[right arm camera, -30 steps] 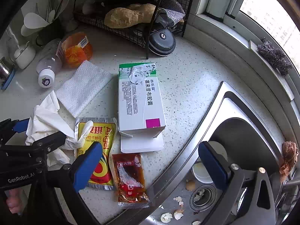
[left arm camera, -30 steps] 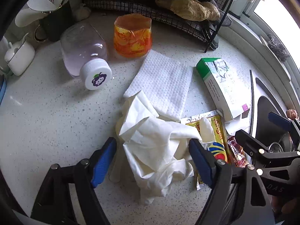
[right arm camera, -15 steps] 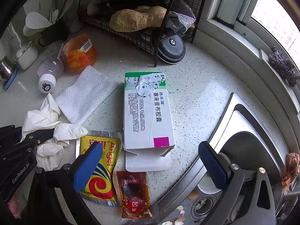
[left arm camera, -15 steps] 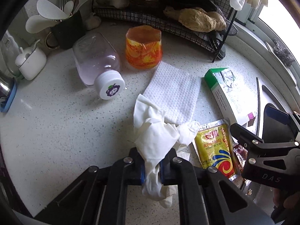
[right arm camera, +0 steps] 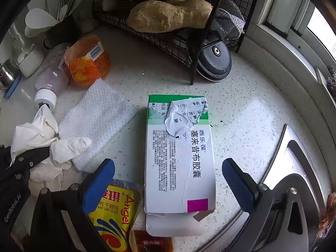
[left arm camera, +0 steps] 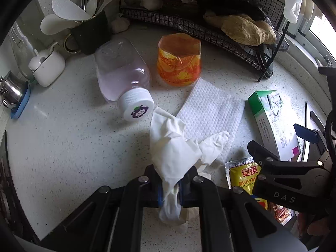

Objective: Collect trash
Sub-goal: 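Grasp the white crumpled gloves with the left tool, then grasp the green-and-white medicine box with the right tool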

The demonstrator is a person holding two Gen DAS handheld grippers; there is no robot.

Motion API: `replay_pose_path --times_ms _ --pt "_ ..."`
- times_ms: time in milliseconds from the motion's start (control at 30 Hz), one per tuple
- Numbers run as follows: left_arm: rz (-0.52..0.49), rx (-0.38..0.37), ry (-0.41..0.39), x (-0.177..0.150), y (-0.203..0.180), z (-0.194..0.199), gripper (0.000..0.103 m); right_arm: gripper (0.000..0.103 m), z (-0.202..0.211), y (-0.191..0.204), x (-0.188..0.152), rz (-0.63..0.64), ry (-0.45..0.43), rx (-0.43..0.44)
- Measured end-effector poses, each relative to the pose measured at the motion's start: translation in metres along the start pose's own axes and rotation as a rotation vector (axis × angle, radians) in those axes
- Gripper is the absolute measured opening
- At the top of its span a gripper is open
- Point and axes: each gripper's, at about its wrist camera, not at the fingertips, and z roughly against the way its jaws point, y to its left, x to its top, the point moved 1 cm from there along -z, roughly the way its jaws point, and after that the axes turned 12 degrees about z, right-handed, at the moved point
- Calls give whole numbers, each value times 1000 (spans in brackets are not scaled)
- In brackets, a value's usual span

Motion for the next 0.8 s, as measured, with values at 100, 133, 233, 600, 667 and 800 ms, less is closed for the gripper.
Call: replay_pose_path --times_ms 100,133,233,600,667,800 --pt "-2 5 1 -1 -1 -3 10 102 -7 -1 2 -7 -3 32" --pt "-5 4 1 -1 -1 -4 10 102 -7 -1 2 -6 -8 32" --pt "-1 -13 -2 -4 4 -2 10 89 -4 0 5 12 -25 34" --pt "-2 -64 -60 -17 22 33 10 56 52 12 -3 -4 -90 11" --pt "-4 -70 -77 -22 27 44 10 56 67 17 -6 -10 -105 16" --pt "-3 -76 -106 -34 40 66 10 56 95 31 -14 -8 -128 37"
